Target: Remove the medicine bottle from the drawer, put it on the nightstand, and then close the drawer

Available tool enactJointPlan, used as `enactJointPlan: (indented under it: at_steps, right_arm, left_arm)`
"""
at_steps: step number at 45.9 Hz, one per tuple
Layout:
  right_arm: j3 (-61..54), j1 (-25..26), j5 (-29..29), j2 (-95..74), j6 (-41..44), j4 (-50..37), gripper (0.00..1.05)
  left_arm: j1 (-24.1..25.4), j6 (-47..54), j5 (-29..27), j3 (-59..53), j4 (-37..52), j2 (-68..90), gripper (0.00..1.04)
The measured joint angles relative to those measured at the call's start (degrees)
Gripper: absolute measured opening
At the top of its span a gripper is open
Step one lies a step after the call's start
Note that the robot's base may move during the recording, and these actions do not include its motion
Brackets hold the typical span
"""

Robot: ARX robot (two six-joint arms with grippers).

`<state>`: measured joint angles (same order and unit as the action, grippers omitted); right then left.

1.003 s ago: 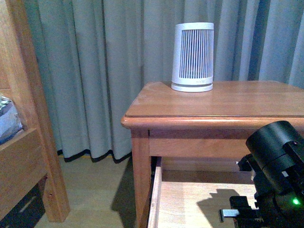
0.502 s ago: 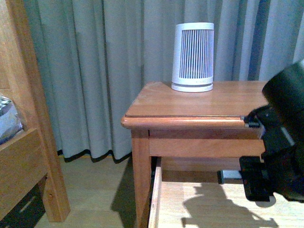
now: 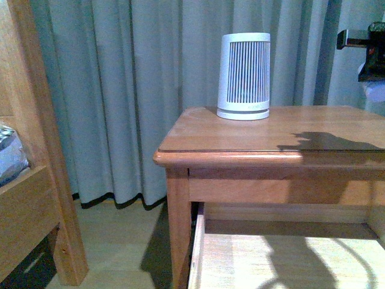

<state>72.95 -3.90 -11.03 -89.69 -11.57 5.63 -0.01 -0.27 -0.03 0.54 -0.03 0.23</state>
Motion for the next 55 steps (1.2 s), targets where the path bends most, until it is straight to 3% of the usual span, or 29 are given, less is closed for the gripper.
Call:
enactJointPlan:
  at_steps: [11, 23, 34, 47, 55]
  right_arm:
    - [15.2, 3.1, -0.2, -18.6, 1.0, 3.9, 0.28]
    - [17.8, 2.9, -2.3, -23.3, 0.5, 2.6, 0.28]
    - [16.9, 2.6, -4.0, -23.6, 1.4, 1.6, 0.62]
    - [11.5, 1.8, -7.0, -13.6, 7.0, -6.7, 0.99]
    - [3.5, 1.4, -8.1, -0.5, 10.3, -12.8, 0.98]
  left_arm:
    - [0.0, 0.0, 0.0, 0.0, 0.0, 0.0, 0.98]
    - [0.0, 0.0, 0.0, 0.0, 0.0, 0.0, 0.98]
    - [0.0, 0.0, 0.0, 0.0, 0.0, 0.0, 0.98]
    - [0.0, 0.0, 0.0, 0.0, 0.0, 0.0, 0.98]
    - [0.0, 0.0, 0.0, 0.0, 0.0, 0.0, 0.98]
